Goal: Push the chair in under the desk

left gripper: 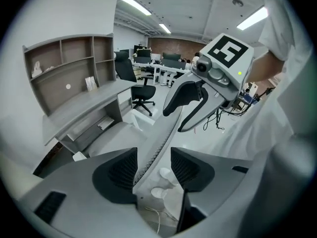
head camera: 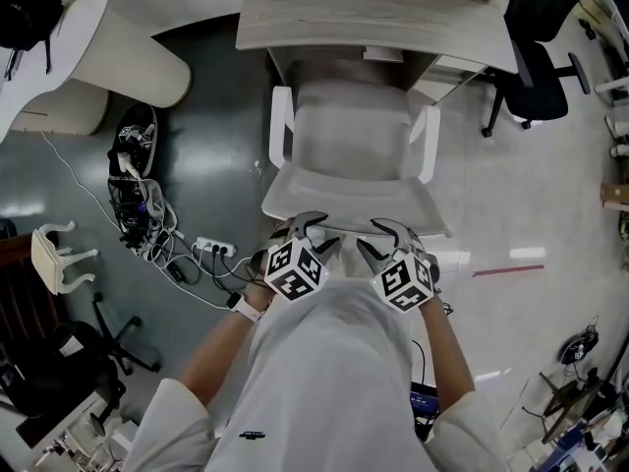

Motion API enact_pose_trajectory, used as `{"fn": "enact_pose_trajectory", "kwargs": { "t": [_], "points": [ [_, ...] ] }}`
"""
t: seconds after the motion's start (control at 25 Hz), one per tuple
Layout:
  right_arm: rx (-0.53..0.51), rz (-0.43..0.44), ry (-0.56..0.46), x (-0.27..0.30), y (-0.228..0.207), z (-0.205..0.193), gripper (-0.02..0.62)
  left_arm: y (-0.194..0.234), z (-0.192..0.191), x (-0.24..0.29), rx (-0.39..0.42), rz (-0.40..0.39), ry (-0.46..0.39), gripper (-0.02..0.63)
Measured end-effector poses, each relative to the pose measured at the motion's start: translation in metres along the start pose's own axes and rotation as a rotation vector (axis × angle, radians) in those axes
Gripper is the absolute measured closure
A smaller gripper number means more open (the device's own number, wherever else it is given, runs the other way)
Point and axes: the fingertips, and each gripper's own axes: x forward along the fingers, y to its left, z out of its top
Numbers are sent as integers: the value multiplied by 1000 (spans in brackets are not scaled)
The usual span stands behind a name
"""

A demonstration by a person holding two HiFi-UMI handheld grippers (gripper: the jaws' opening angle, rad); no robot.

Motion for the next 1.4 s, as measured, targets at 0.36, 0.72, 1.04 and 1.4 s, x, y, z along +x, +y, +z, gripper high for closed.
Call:
{"fn": "enact_pose_trajectory", "kwargs": {
  "t": [0.36,0.72,1.04,1.4],
  "points": [
    [-30,10,68,14,-5,-17,374,6,-20,13,23,-2,75,374],
    [-250,-15,167,27,-3,-39,465,14,-24,18,45,53,130,430],
    [-259,-41,159,28,-5,-40,463,16,-24,20,30,93,112,425],
    [-266,-63,150,35,-23,-32,462,34,-15,24,3,123,91,417]
  ]
}}
